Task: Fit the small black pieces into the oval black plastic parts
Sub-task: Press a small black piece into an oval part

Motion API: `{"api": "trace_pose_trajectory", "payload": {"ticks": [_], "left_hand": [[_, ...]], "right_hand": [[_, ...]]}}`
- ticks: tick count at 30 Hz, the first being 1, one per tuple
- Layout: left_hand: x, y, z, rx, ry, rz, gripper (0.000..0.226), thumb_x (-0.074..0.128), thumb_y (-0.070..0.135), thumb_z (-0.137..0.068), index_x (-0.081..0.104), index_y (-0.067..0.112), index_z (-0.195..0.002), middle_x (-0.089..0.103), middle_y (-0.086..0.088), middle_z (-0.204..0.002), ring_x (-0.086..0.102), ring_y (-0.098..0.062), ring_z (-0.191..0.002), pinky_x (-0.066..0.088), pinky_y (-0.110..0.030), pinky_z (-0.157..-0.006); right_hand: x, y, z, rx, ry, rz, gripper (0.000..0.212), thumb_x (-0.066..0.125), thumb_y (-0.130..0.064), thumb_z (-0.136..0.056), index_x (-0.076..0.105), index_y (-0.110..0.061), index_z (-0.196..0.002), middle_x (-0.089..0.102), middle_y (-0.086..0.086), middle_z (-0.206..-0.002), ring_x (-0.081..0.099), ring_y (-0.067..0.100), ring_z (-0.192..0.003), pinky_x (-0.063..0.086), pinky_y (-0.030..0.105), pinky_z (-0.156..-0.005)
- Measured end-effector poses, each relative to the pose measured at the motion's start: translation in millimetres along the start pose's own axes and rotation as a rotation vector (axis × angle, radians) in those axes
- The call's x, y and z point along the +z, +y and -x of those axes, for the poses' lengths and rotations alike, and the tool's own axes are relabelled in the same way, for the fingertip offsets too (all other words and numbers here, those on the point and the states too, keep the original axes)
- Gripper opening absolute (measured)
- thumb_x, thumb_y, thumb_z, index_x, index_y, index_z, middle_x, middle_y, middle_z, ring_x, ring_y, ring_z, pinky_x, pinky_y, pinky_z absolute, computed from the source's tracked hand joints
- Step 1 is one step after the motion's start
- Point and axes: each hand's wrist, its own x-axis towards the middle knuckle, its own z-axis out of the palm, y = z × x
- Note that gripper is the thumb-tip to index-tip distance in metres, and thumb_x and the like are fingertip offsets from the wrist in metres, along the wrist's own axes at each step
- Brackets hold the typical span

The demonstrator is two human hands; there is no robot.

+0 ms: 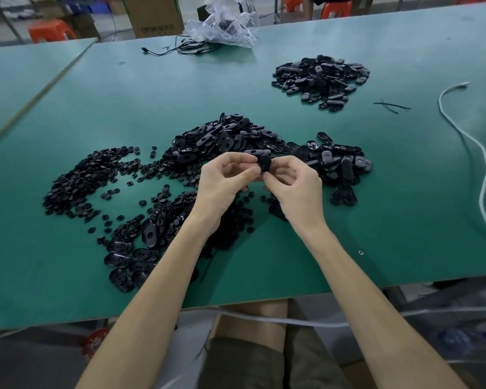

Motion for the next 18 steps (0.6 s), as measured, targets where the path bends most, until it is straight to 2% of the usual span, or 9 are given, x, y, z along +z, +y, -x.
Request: {"api": "trace_pose_trajectory", "payload": {"ticks": [7, 11, 14, 18], "left_hand": [[1.1, -3.2, -1.5, -0.014, 0.005, -0.015, 0.024, 0.08, 0.011, -0.09, 0.073, 0.005, -0.111, 0.077, -0.01, -0.097, 0.073, -0.014, -0.086, 0.057, -0.027, -0.075], [1.8, -5.1, -1.7, -0.016, -0.002, -0.023, 0.023, 0.08, 0.012, -0.09, 0.072, 0.005, -0.111, 0.077, -0.007, -0.094, 0.073, -0.012, -0.083, 0.056, -0.026, -0.074], [1.2, -5.8, -2.3, -0.01, -0.007, -0.034, 0.021, 0.08, 0.013, -0.09, 0.073, 0.007, -0.109, 0.077, -0.003, -0.09, 0.072, -0.011, -0.082, 0.056, -0.024, -0.074], [0.8, -5.8, -1.6, -0.016, -0.019, -0.031, 0.021, 0.08, 0.013, -0.09, 0.073, 0.007, -0.108, 0.076, -0.004, -0.09, 0.071, -0.012, -0.082, 0.056, -0.025, -0.076]], "right_hand": [[-1.6, 2.3, -0.1, 0.006, -0.028, -0.01, 0.018, 0.08, -0.009, -0.089, 0.069, -0.022, -0.088, 0.08, -0.007, -0.089, 0.077, 0.008, -0.088, 0.062, 0.034, -0.087], [-1.4, 3.8, 0.4, 0.005, -0.027, -0.008, 0.016, 0.081, -0.007, -0.088, 0.067, -0.016, -0.085, 0.081, -0.007, -0.089, 0.078, 0.007, -0.089, 0.062, 0.034, -0.088], [-1.2, 4.4, -0.4, 0.004, -0.025, -0.001, 0.017, 0.081, -0.007, -0.088, 0.067, -0.017, -0.085, 0.08, -0.005, -0.089, 0.078, 0.009, -0.088, 0.062, 0.036, -0.087], [-0.3, 4.2, 0.0, -0.012, -0.027, -0.003, 0.018, 0.08, -0.008, -0.089, 0.068, -0.02, -0.083, 0.08, -0.006, -0.088, 0.078, 0.008, -0.087, 0.062, 0.031, -0.085]]}}
